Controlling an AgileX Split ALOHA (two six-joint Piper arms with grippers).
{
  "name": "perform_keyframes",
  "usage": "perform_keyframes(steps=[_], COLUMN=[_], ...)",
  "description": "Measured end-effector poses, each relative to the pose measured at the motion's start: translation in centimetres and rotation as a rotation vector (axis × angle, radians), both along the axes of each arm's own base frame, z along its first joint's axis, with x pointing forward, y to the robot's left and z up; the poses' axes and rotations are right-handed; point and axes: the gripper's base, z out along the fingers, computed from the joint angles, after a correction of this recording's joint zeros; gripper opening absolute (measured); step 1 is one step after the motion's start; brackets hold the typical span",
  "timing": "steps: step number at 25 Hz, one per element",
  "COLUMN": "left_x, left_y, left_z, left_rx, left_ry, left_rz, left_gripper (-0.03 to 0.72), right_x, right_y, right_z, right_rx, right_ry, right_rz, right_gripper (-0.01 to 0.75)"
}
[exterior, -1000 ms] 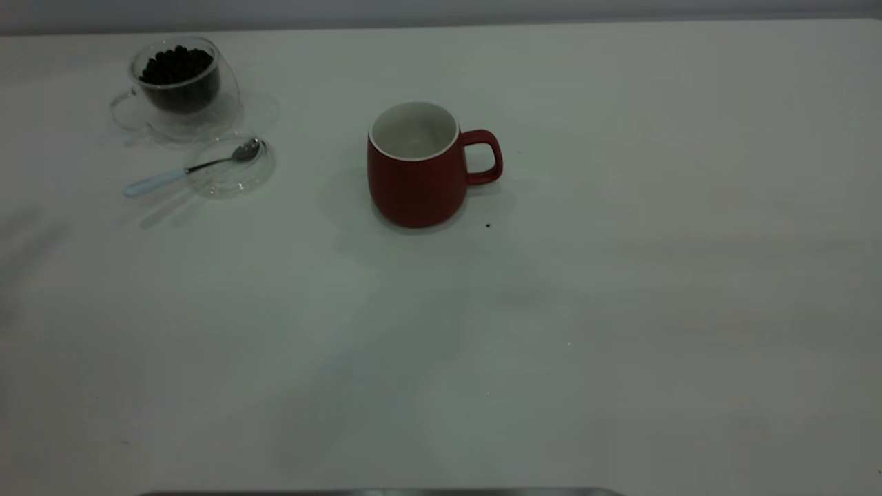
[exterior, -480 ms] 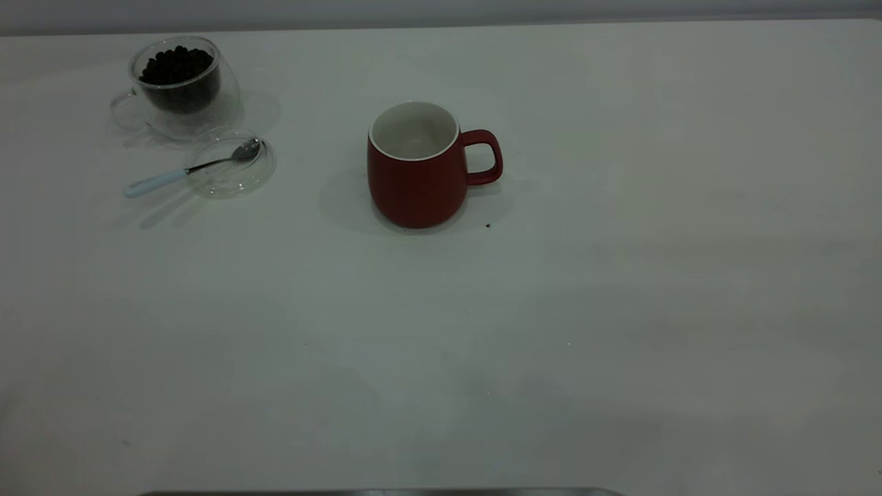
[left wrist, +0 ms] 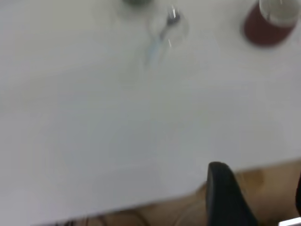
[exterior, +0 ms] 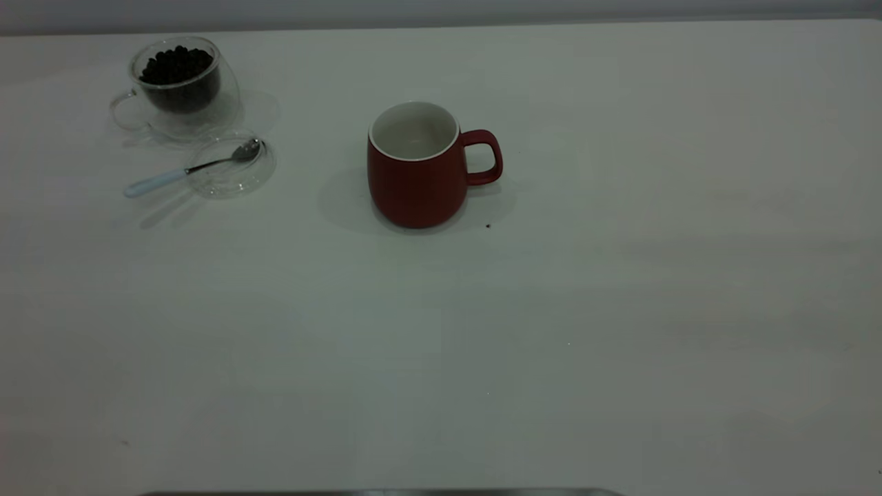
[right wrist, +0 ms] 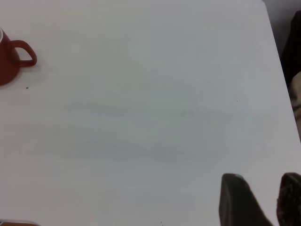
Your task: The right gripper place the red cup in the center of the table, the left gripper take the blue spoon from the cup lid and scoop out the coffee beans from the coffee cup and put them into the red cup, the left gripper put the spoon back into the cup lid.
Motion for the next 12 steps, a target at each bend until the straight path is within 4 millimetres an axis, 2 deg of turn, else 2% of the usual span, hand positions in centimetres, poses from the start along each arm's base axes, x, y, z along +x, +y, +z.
perform_keyframes(steps=[4,8,12], left_x=[-2.3,-3.7,-5.0], left_y=[0.6,0.8,1.0], left_z=[-3.7,-6.9,-7.3], left_rx=[0.019,-0.011,-0.037], left_ry=[-0.012,-0.038,-0.134], left_rz=[0.013,0.022,0.020], left_gripper=[0.423,0.423,0.423], right_x=[0.0,0.0,0.0], right_y=[0.0,0.0,0.0], right_z=[0.0,0.0,0.0], right_rx=[0.000,0.000,0.000], right_ry=[0.000,0.000,0.000], right_rz=[0.000,0.000,0.000], right_gripper=[0.242,0.242,0.242])
